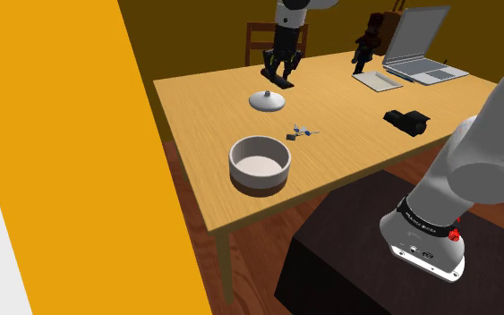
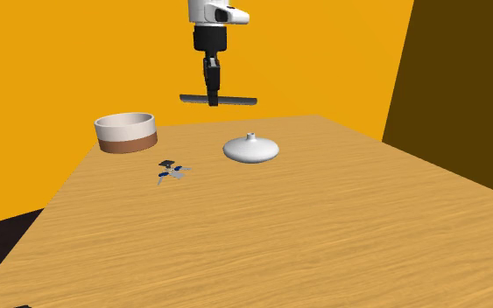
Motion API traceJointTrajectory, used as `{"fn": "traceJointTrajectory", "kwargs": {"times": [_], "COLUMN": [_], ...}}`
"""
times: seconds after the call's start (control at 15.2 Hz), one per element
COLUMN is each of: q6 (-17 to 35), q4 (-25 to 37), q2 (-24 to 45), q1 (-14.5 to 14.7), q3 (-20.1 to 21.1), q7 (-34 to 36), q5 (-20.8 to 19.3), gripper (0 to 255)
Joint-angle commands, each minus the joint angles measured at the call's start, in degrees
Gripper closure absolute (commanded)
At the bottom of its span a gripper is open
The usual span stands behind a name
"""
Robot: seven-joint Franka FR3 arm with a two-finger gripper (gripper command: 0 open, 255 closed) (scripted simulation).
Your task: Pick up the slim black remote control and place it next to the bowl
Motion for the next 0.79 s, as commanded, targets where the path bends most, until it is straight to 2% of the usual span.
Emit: {"fn": "traceJointTrajectory", "kwargs": {"times": [0.0,0.73], "q6": [0.69,1.24], "q4": [-0.83,2.96], "q2": [-0.41,2.81], "q1": [1.51,8.98], "q3": [1.43,8.44], "q7": [3.06,17.75], "q5": [-0.16,-0.68], "gripper": [255,255]}}
